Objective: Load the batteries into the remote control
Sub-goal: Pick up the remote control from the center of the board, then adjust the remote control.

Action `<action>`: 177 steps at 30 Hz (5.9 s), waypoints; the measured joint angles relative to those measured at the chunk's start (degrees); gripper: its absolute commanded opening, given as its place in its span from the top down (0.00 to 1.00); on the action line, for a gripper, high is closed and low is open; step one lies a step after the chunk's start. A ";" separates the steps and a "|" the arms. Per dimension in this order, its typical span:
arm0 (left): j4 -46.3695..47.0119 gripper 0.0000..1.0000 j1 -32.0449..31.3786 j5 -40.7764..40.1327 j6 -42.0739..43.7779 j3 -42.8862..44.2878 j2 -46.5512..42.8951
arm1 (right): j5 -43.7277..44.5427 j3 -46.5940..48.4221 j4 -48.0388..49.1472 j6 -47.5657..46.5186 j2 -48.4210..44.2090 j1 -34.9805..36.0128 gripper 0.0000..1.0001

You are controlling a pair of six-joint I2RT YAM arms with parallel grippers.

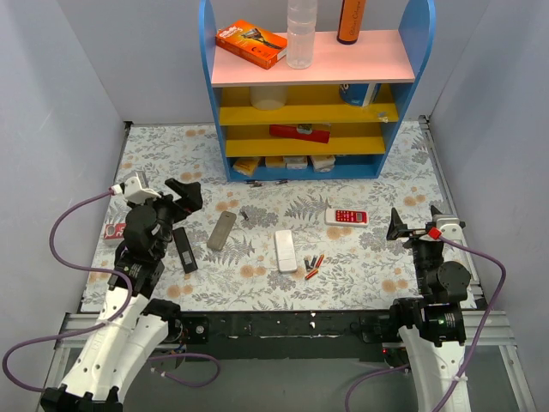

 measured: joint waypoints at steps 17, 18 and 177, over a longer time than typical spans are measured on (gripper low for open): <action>-31.63 0.02 0.00 -7.43 -20.83 6.27 16.92 | 0.98 0.00 -0.35 0.35 0.00 1.81 0.02; -32.44 0.02 0.00 -7.06 -21.46 6.21 17.90 | 0.98 0.00 -0.35 0.37 0.00 1.84 0.02; 39.82 0.02 -44.24 -17.20 -25.29 -13.16 8.07 | -21.51 -7.63 70.77 80.04 47.82 27.67 0.99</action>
